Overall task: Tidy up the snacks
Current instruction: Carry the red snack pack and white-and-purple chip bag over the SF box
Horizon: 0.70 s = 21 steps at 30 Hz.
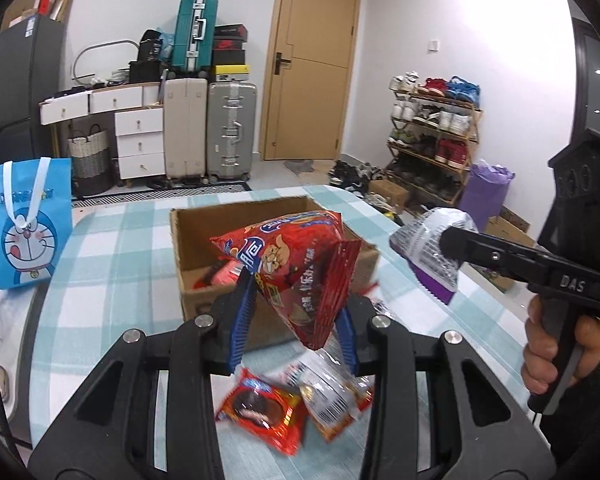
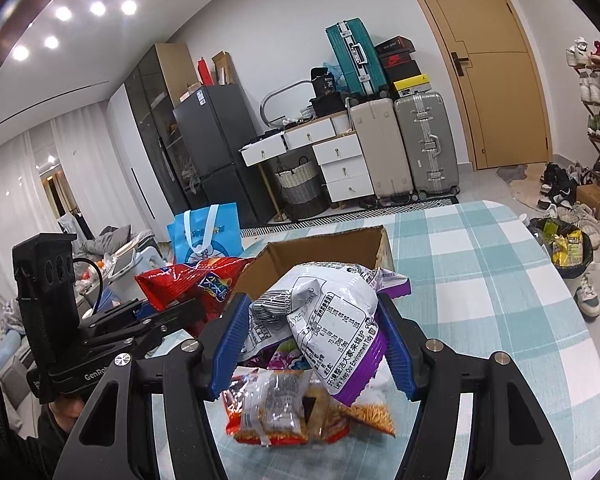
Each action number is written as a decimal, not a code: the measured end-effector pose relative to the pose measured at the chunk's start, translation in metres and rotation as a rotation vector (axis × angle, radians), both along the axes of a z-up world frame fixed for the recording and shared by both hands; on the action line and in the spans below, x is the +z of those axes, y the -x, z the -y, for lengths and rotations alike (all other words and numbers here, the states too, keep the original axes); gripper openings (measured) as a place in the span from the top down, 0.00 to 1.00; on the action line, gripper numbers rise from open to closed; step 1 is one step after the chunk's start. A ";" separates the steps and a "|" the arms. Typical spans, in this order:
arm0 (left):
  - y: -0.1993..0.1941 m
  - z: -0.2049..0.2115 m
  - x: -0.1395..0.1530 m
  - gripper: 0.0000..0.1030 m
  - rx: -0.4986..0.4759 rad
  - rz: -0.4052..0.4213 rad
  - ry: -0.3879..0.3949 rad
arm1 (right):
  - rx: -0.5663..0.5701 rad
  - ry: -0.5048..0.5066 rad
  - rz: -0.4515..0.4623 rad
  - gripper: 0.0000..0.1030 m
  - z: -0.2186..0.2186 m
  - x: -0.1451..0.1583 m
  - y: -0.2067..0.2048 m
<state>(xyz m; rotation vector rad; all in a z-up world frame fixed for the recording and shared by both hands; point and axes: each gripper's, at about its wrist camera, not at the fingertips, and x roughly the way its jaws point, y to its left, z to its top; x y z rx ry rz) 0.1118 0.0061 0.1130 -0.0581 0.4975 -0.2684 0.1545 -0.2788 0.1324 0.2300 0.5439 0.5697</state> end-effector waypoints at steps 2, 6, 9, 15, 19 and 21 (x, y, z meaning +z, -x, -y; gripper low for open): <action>-0.011 -0.001 -0.001 0.67 0.014 -0.004 -0.005 | -0.001 0.009 -0.001 0.39 -0.003 0.001 -0.008; -0.027 -0.001 -0.006 0.67 0.042 -0.016 -0.027 | 0.004 0.018 -0.005 0.39 -0.010 0.003 -0.021; -0.040 -0.002 -0.011 0.67 0.056 -0.027 -0.033 | 0.010 0.016 -0.015 0.39 -0.013 0.002 -0.030; -0.063 -0.002 -0.025 0.67 0.078 -0.051 -0.039 | 0.023 0.024 -0.043 0.39 -0.022 -0.004 -0.048; -0.078 -0.003 -0.031 0.67 0.086 -0.064 -0.038 | 0.029 0.027 -0.062 0.38 -0.026 -0.009 -0.061; -0.085 -0.005 -0.034 0.67 0.089 -0.068 -0.034 | 0.028 0.025 -0.073 0.38 -0.028 -0.011 -0.068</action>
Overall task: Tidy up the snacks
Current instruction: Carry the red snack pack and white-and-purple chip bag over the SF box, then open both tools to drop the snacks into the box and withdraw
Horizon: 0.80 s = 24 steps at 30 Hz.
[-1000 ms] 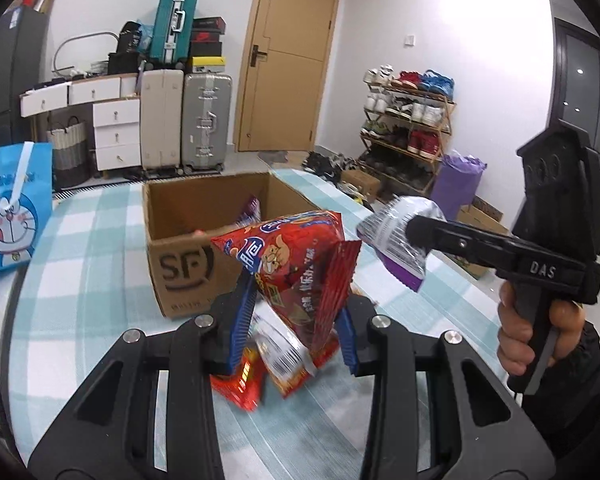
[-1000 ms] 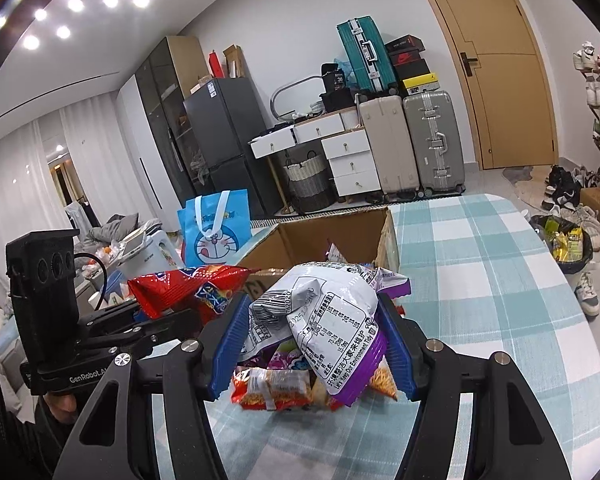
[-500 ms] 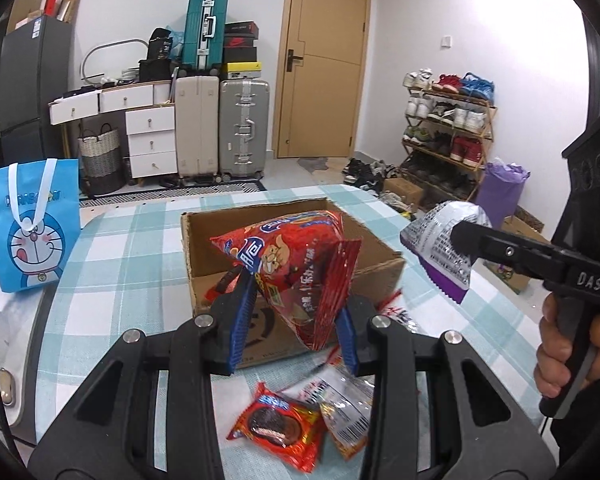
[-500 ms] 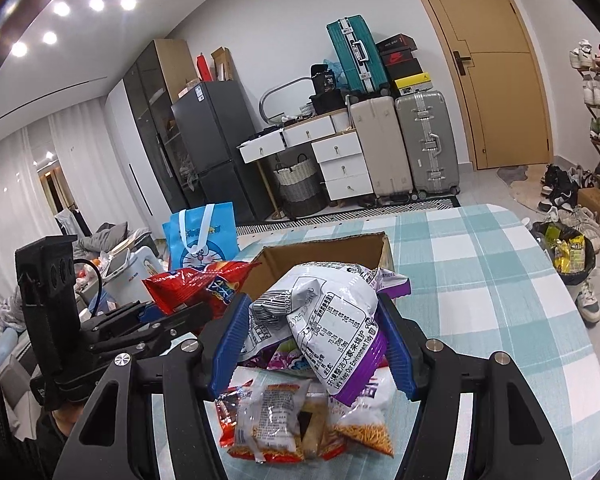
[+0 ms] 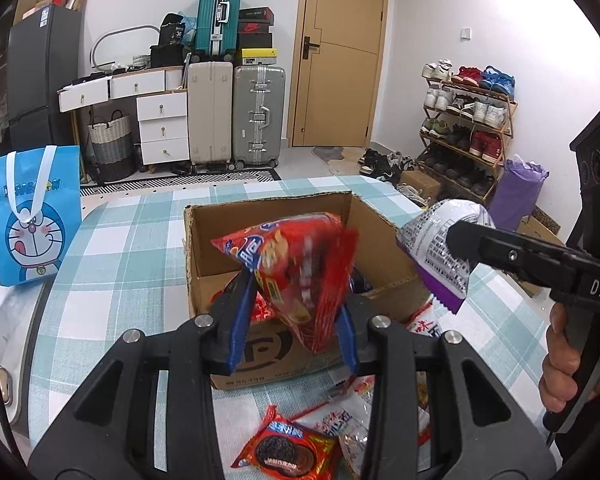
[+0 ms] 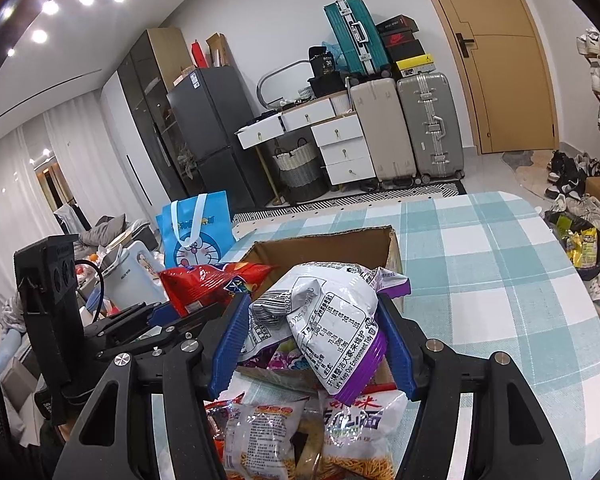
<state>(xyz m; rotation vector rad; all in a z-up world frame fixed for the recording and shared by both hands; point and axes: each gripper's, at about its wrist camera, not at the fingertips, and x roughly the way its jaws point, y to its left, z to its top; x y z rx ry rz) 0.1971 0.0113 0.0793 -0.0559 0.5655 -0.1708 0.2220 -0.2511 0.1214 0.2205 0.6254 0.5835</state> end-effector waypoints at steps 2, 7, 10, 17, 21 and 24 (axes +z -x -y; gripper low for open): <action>-0.007 -0.001 -0.002 0.67 0.004 -0.004 -0.002 | 0.001 -0.002 -0.009 0.38 -0.001 -0.002 -0.005; -0.026 -0.001 -0.009 0.67 0.012 -0.023 -0.017 | 0.012 -0.008 -0.029 0.38 -0.007 -0.005 -0.019; -0.040 -0.004 -0.018 0.67 0.019 -0.053 -0.013 | 0.022 0.001 -0.050 0.35 -0.015 -0.009 -0.028; -0.056 -0.016 -0.028 0.49 0.027 -0.087 0.003 | 0.019 0.008 -0.049 0.23 -0.020 -0.013 -0.031; -0.050 -0.022 -0.029 0.27 0.036 -0.067 -0.001 | 0.005 0.007 -0.048 0.16 -0.014 -0.013 -0.025; -0.042 -0.029 -0.030 0.20 0.045 -0.066 -0.002 | 0.003 0.006 -0.058 0.04 -0.010 -0.014 -0.018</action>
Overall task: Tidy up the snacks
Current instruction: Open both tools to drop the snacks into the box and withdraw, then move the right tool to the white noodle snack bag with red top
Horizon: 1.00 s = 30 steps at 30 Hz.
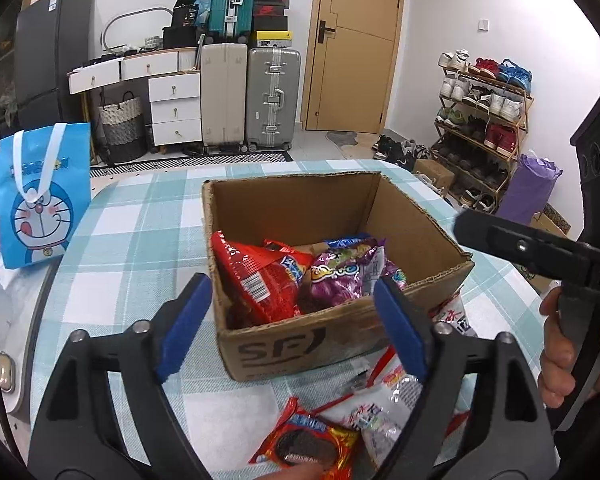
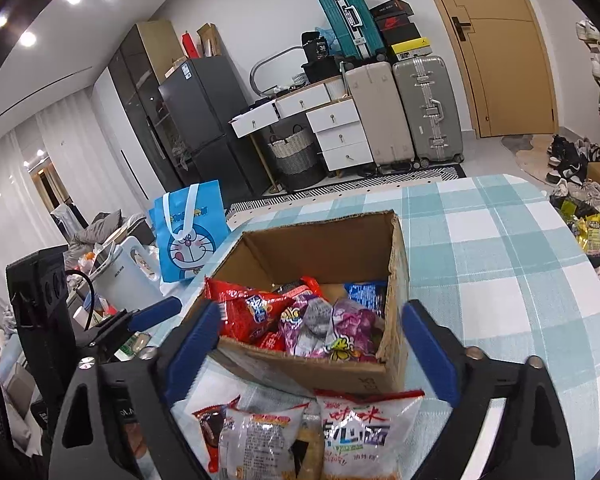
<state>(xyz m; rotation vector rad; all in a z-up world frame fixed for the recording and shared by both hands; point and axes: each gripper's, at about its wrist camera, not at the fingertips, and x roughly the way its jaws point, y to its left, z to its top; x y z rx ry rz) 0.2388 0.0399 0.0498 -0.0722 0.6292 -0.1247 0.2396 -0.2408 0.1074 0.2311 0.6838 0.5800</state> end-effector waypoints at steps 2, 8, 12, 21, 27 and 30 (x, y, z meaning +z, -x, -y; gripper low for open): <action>0.010 -0.005 -0.001 0.16 0.011 -0.005 -0.002 | -0.004 0.002 0.005 0.01 0.003 -0.001 0.008; 0.045 -0.013 -0.005 0.01 0.037 0.002 0.022 | -0.019 0.032 -0.004 0.01 0.009 -0.011 0.031; 0.064 -0.019 -0.013 0.01 0.038 -0.005 0.032 | -0.028 0.064 -0.015 0.01 0.010 -0.020 0.046; 0.087 -0.028 -0.031 0.01 0.049 -0.024 0.025 | -0.009 0.178 0.026 0.01 0.003 -0.031 0.067; 0.093 -0.030 -0.044 0.01 0.050 -0.032 0.009 | -0.004 0.158 -0.017 0.01 0.004 -0.040 0.062; 0.094 -0.029 -0.047 0.01 0.054 -0.028 0.004 | 0.001 0.164 -0.025 0.01 0.002 -0.042 0.061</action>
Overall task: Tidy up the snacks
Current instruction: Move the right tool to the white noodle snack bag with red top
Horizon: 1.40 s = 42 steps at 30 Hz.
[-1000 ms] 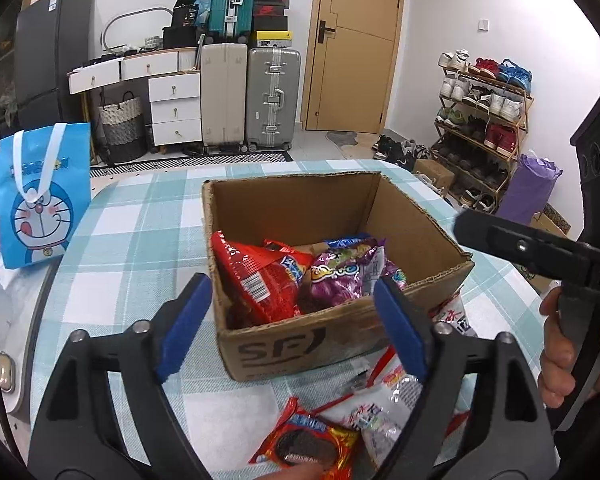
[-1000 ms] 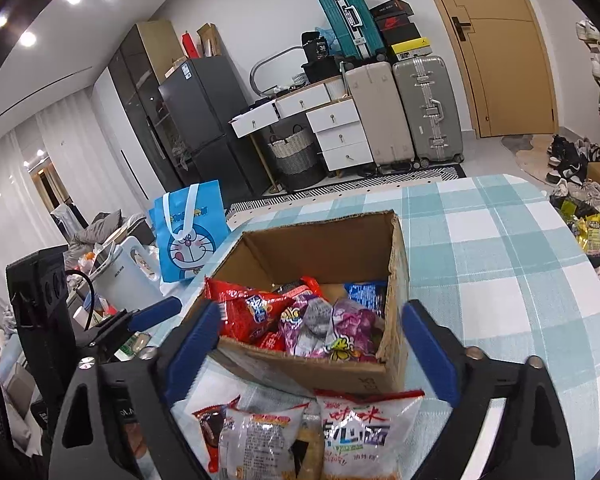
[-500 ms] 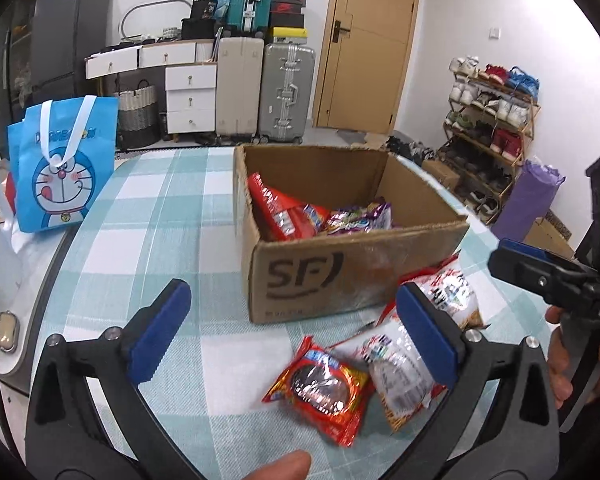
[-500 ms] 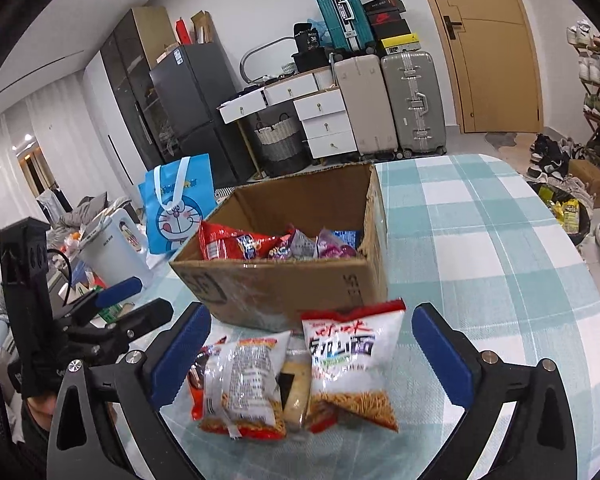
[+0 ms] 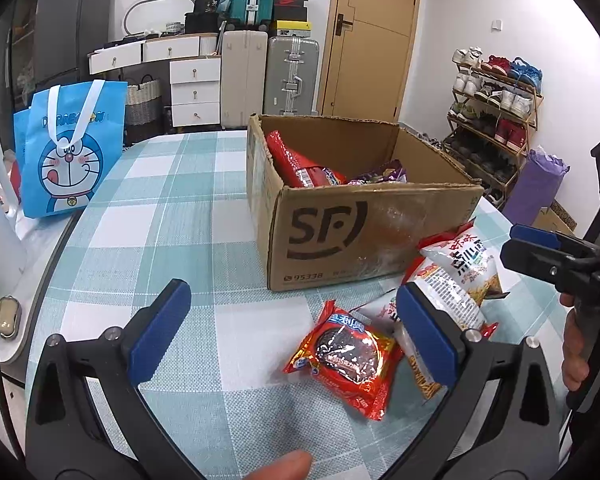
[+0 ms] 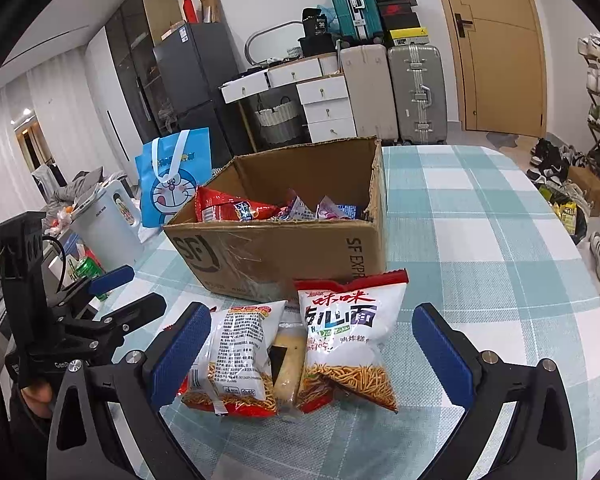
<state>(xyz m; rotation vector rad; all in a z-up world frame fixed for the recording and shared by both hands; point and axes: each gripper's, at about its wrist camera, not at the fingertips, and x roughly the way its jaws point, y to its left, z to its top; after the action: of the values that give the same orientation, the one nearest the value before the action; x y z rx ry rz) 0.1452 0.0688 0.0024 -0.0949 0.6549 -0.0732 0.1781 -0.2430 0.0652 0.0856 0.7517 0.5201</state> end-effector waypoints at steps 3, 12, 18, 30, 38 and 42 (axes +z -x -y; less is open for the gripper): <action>0.002 0.000 -0.005 0.01 0.011 0.016 0.000 | 0.003 0.003 -0.006 0.01 -0.001 -0.001 0.001; -0.003 0.009 -0.015 0.01 0.011 -0.003 -0.041 | -0.009 0.023 -0.049 0.01 0.003 -0.010 -0.004; -0.005 0.007 -0.017 0.01 0.015 -0.011 -0.030 | -0.015 0.049 -0.081 0.01 0.003 -0.020 -0.009; -0.009 0.004 -0.019 0.01 0.026 -0.026 -0.026 | -0.023 0.070 -0.153 0.01 0.002 -0.041 -0.017; -0.010 0.004 -0.022 0.01 0.023 -0.043 -0.029 | -0.034 0.102 -0.194 0.01 0.000 -0.052 -0.023; -0.009 0.005 -0.023 0.01 0.020 -0.042 -0.037 | -0.037 0.101 -0.224 0.01 -0.002 -0.061 -0.026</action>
<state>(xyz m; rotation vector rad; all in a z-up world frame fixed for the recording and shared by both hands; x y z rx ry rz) 0.1544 0.0641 -0.0206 -0.0672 0.6968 -0.0401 0.2044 -0.2412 0.0043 0.0645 0.9921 0.4404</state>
